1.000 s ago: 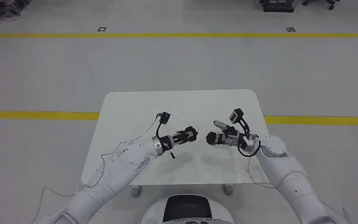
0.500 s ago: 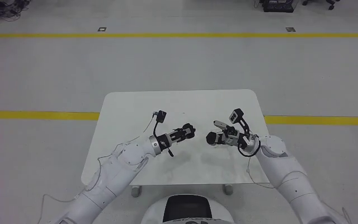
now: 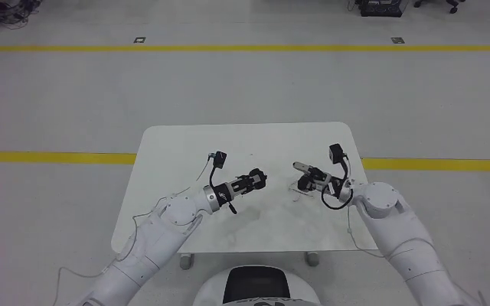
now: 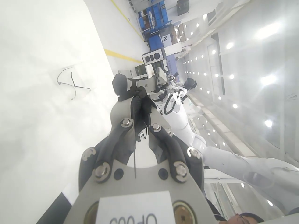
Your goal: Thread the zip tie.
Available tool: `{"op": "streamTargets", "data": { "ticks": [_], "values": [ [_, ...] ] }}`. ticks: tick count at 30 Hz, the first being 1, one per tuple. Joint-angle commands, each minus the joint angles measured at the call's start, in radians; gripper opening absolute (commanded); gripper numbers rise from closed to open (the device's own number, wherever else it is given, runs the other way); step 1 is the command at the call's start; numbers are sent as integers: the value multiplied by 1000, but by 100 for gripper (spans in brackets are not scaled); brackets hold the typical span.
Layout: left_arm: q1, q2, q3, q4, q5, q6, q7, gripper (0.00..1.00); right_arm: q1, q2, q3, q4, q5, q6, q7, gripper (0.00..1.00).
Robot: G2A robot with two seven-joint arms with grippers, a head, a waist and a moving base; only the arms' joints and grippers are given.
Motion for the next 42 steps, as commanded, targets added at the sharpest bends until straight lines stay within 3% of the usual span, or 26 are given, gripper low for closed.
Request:
{"op": "streamTargets", "data": {
  "ticks": [1,10,13,17,21,25,36,38,42],
  "values": [
    [0,0,0,0,0,0,0,0,-11,2,-10,-35,-74,28,-34,100],
    [0,0,0,0,0,0,0,0,-16,2,-14,-44,-93,35,-56,100],
    [0,0,0,0,0,0,0,0,-1,4,-12,-48,-130,66,-54,100],
    [0,0,0,0,0,0,0,0,25,7,-20,-52,-207,154,-60,100],
    [0,0,0,0,0,0,0,0,67,3,-53,-48,-271,276,-69,100],
    [0,0,0,0,0,0,0,0,88,-5,-93,-48,-309,351,-85,100],
    [0,0,0,0,0,0,0,0,88,-8,-104,-52,-321,353,-104,100],
    [0,0,0,0,0,0,0,0,87,-8,-116,-54,-368,355,-129,100],
    [0,0,0,0,0,0,0,0,140,-7,-157,-43,-476,395,-56,100]
  ]
}}
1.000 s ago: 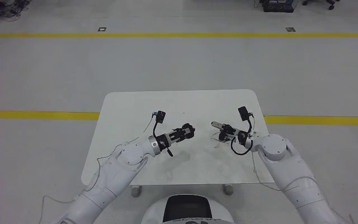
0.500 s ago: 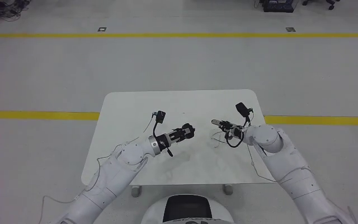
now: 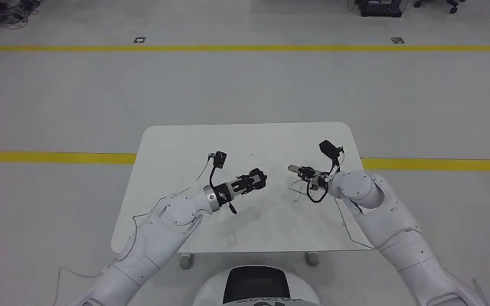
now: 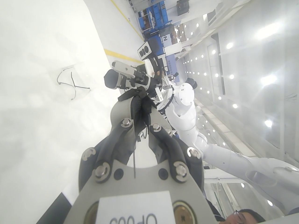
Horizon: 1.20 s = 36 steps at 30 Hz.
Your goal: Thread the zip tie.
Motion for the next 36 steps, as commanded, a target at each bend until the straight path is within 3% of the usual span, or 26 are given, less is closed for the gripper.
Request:
{"op": "streamTargets", "data": {
  "ticks": [1,7,14,25,27,36],
  "values": [
    [0,0,0,0,0,0,0,0,29,-1,-19,7,-52,17,30,100],
    [0,0,0,0,0,0,0,0,123,-10,-94,62,-202,37,145,100],
    [0,0,0,0,0,0,0,0,193,-34,-156,139,-320,37,248,100],
    [0,0,0,0,0,0,0,0,198,-40,-179,152,-366,30,264,100],
    [0,0,0,0,0,0,0,0,193,-37,-188,154,-388,-44,259,100],
    [0,0,0,0,0,0,0,0,244,-36,-222,210,-476,-256,328,100]
  ]
}}
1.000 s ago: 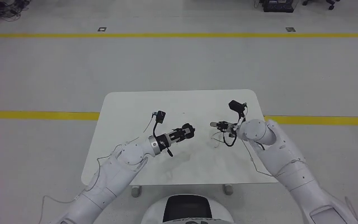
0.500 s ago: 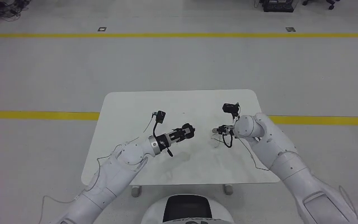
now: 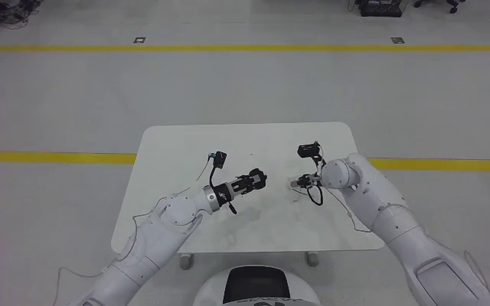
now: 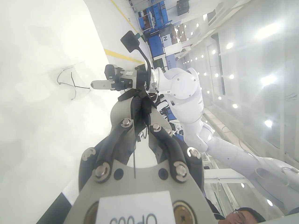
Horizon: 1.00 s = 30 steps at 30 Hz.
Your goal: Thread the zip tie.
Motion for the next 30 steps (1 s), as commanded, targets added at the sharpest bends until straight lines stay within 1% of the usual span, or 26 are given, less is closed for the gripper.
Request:
{"op": "streamTargets", "data": {
  "ticks": [1,5,7,12,16,27,30],
  "values": [
    [0,0,0,0,0,0,0,0,8,-1,-8,9,-15,-36,13,100],
    [0,0,0,0,0,0,0,0,24,-3,-31,26,-52,-121,30,100],
    [0,0,0,0,0,0,0,0,30,-5,-38,36,-61,-155,31,100],
    [0,0,0,0,0,0,0,0,39,-7,-56,61,-86,-256,10,100],
    [0,0,0,0,0,0,0,0,39,-7,-66,65,-116,-316,-7,100],
    [0,0,0,0,0,0,0,0,38,-6,-64,64,-119,-313,-10,100],
    [0,0,0,0,0,0,0,0,36,-2,-71,54,-158,-367,-25,100]
  ]
}}
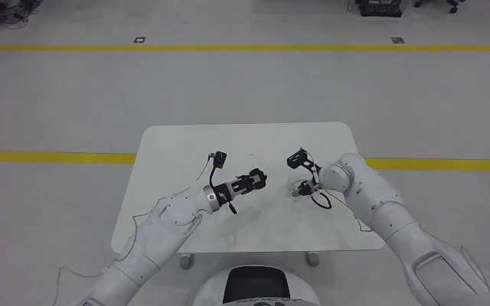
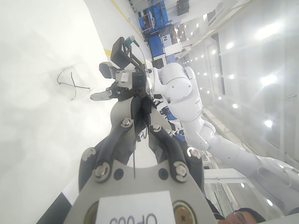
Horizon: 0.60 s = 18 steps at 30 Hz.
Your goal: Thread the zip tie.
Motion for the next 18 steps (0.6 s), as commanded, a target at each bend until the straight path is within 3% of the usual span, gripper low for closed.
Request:
{"op": "streamTargets", "data": {
  "ticks": [1,2,9,18],
  "values": [
    [0,0,0,0,0,0,0,0,2,4,-2,-9,-32,-39,2,100],
    [0,0,0,0,0,0,0,0,4,6,-3,-16,-42,-59,8,100],
    [0,0,0,0,0,0,0,0,28,33,-72,-87,-67,-59,65,100],
    [0,0,0,0,0,0,0,0,117,66,-241,-75,-12,-59,102,100]
  ]
}}
